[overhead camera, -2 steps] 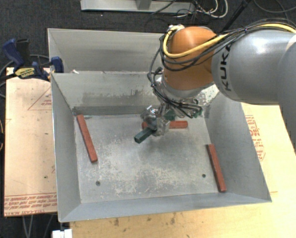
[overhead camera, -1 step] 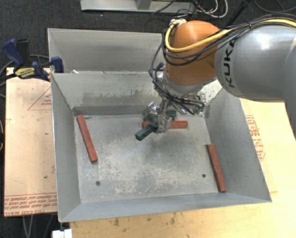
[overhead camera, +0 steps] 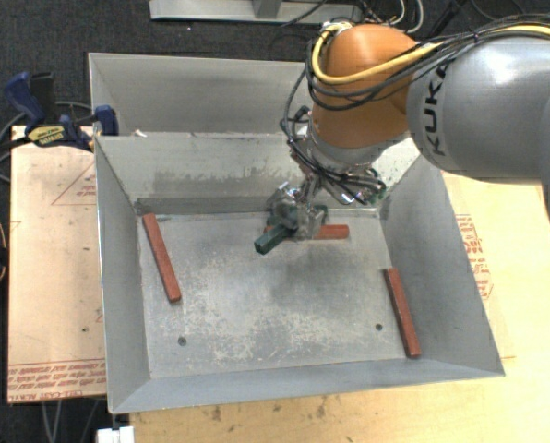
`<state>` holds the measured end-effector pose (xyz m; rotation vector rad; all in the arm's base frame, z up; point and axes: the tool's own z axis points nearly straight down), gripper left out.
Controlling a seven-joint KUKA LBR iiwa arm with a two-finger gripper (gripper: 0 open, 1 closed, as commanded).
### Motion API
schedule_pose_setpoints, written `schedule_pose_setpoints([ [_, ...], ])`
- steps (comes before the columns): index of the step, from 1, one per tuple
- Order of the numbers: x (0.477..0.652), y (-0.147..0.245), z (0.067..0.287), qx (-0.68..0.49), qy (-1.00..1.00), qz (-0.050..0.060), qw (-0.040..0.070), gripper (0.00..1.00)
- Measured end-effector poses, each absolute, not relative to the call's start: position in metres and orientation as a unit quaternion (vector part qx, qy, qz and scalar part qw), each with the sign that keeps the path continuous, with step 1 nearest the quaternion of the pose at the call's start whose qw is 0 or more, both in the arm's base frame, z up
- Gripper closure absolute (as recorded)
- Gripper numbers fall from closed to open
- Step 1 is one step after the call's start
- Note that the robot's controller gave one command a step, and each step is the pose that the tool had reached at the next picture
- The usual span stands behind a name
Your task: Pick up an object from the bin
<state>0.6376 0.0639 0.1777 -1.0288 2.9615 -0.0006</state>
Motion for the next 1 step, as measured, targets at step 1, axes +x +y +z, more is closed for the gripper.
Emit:
schedule_pose_setpoints([
  [1, 0.6387, 0.0643, 0.1985, -0.327, 0.945, 0.000, 0.003, 1.00],
])
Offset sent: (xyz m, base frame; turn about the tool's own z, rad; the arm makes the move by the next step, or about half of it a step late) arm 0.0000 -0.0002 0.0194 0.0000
